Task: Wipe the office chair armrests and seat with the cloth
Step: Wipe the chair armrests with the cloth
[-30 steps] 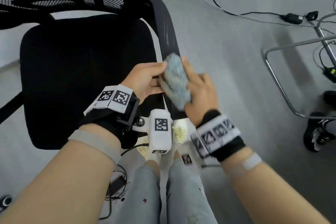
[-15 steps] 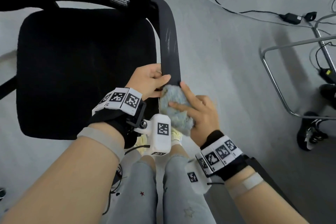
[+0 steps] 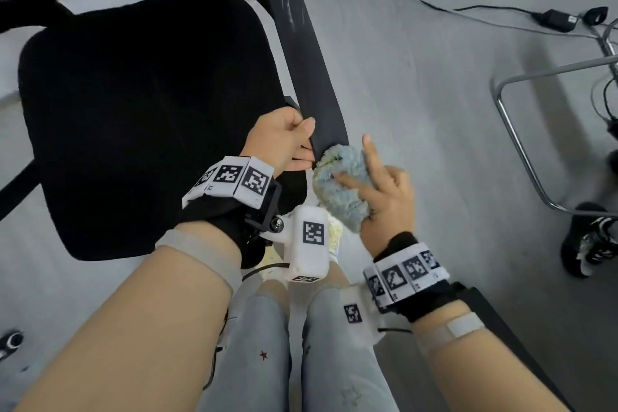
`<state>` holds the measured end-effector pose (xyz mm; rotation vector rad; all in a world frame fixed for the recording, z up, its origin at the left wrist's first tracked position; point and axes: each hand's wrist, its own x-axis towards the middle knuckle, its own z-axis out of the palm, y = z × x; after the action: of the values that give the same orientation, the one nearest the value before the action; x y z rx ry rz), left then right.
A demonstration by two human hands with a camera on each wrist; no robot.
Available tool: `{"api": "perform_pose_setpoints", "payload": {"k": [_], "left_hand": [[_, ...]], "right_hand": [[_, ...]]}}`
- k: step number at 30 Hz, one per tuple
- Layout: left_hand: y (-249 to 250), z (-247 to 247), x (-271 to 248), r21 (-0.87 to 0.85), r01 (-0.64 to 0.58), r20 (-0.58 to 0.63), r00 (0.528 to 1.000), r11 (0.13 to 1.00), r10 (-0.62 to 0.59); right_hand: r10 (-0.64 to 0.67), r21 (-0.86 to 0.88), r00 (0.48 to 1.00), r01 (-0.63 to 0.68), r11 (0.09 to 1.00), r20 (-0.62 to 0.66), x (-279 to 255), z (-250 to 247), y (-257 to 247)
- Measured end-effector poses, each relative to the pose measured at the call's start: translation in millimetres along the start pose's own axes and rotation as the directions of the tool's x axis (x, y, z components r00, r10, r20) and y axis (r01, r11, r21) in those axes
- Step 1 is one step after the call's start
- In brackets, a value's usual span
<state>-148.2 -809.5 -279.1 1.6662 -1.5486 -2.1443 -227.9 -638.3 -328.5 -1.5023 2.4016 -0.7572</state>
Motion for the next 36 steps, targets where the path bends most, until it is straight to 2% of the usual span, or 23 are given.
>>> {"api": "perform_pose_setpoints", "payload": {"k": [3, 5, 8, 10, 12, 15, 18, 21, 22, 25, 27, 28, 31, 32, 34, 36], "left_hand": [[1, -1, 1, 0.014, 0.004, 0.011, 1.000, 1.000, -0.004], [4, -2, 1, 0.000, 0.008, 0.024, 1.000, 1.000, -0.008], [7, -1, 1, -0.004, 0.022, 0.027, 0.999, 1.000, -0.022], [8, -1, 2, 0.006, 0.032, 0.023, 0.999, 0.999, -0.032], [5, -1, 2, 0.004, 0.030, 0.032, 0.999, 1.000, -0.030], [3, -3, -2, 0.024, 0.032, 0.046, 0.998, 0.999, -0.033], [2, -6, -6, 0.040, 0.045, 0.064, 0.997, 0.998, -0.048], [-4, -4, -13, 0.077, 0.079, 0.042, 0.996, 0.994, -0.082], [-7, -4, -16, 0.081, 0.095, 0.036, 0.994, 0.992, -0.099], [-11, -10, -25, 0.096, 0.199, 0.072, 0.976, 0.975, -0.206], [-8, -16, -29, 0.091, 0.256, 0.124, 0.956, 0.963, -0.265], [-5, -20, -28, 0.080, 0.247, 0.132, 0.958, 0.966, -0.256], [5, -23, -19, 0.008, 0.139, 0.099, 0.985, 0.990, -0.139], [7, -23, -16, 0.019, 0.110, 0.100, 0.989, 0.994, -0.111], [9, -22, -14, 0.054, 0.105, 0.126, 0.986, 0.993, -0.111], [7, -22, -11, 0.038, 0.144, 0.136, 0.980, 0.989, -0.147]], "right_hand": [[0.001, 0.057, 0.980, 0.011, 0.998, -0.200, 48, -22, 0], [0.018, 0.105, 0.969, 0.008, 0.994, -0.245, 83, -31, -5], [-0.030, 0.133, 0.997, 0.040, 0.990, -0.073, 89, -21, -16], [-0.070, 0.160, 0.997, 0.063, 0.985, 0.036, 65, -9, -12], [-0.069, 0.184, 0.994, 0.051, 0.982, 0.090, 36, -2, 1], [-0.035, 0.121, 0.981, 0.012, 0.993, 0.190, 3, -1, 22], [0.129, 0.133, 0.983, -0.146, 0.980, 0.127, -12, -13, 35], [0.202, 0.266, 0.979, -0.192, 0.945, -0.012, 16, -32, 18], [0.189, 0.309, 0.982, -0.172, 0.935, -0.028, 32, -35, 9], [0.053, 0.400, 0.995, -0.085, 0.913, 0.090, 70, -34, -23], [-0.066, 0.320, 0.987, 0.015, 0.947, 0.148, 80, -34, -36], [-0.084, 0.281, 0.982, 0.034, 0.959, 0.170, 82, -33, -38], [-0.052, 0.267, 0.966, -0.018, 0.964, 0.253, 80, -31, -43], [-0.040, 0.210, 0.962, -0.019, 0.977, 0.272, 80, -31, -45], [-0.029, 0.075, 0.942, 0.004, 0.997, 0.335, 89, -32, -47], [-0.014, 0.017, 0.939, 0.009, 1.000, 0.343, 111, -29, -47]]}}
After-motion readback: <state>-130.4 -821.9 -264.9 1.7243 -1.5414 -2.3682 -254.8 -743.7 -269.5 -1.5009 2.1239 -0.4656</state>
